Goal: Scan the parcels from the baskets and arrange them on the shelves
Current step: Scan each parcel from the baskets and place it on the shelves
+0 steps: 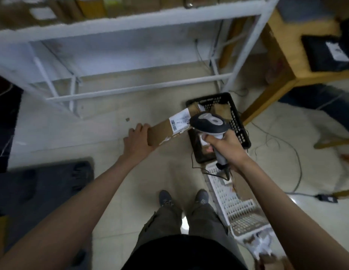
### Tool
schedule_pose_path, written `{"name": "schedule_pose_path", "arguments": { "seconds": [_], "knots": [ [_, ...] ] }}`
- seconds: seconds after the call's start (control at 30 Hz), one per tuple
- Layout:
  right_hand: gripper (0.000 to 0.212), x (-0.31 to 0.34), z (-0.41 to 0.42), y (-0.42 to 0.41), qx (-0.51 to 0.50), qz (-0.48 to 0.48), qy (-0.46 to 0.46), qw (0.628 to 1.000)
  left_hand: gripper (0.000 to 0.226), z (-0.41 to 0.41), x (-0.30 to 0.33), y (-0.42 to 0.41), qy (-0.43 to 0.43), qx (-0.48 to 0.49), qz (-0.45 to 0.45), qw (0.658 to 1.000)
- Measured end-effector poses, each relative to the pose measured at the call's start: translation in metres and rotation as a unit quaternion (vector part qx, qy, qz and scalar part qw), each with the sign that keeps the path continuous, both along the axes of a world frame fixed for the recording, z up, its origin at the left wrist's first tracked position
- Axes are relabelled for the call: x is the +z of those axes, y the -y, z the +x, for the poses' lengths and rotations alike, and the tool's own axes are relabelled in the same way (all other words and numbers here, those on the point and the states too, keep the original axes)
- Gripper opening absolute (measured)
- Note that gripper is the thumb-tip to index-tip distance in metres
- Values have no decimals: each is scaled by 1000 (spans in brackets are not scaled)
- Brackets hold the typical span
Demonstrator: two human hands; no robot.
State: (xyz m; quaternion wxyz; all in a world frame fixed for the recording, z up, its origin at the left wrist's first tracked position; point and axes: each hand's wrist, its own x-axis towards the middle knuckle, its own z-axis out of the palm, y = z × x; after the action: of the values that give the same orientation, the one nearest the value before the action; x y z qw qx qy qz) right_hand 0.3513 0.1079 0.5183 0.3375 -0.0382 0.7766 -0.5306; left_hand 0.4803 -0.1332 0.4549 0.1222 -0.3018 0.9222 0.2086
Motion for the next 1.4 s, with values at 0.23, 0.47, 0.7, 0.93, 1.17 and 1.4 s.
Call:
{"name": "schedule_pose_path", "arguments": {
  "seconds": [0.23, 0.47, 0.7, 0.93, 1.17, 1.4],
  "knots": [
    [33, 47, 0, 57, 275, 55, -197, 939, 60, 14, 78, 83, 9, -32, -115, 993],
    [31, 79, 7, 96, 428, 85, -327, 838, 55, 33, 129, 110, 62, -41, -217, 973],
    [46, 94, -2, 111, 439, 72, -357, 822, 58, 36, 145, 113, 79, -17, -260, 962],
    [34, 104, -18, 107, 425, 61, -348, 834, 57, 25, 155, 108, 76, -2, -270, 960],
    [18, 114, -51, 95, 291, -24, -293, 911, 59, -5, 167, 97, -6, 62, -173, 983],
    [27, 144, -106, 96, 114, -157, -147, 970, 49, -69, 195, 68, -183, 199, 73, 960]
  ]
}}
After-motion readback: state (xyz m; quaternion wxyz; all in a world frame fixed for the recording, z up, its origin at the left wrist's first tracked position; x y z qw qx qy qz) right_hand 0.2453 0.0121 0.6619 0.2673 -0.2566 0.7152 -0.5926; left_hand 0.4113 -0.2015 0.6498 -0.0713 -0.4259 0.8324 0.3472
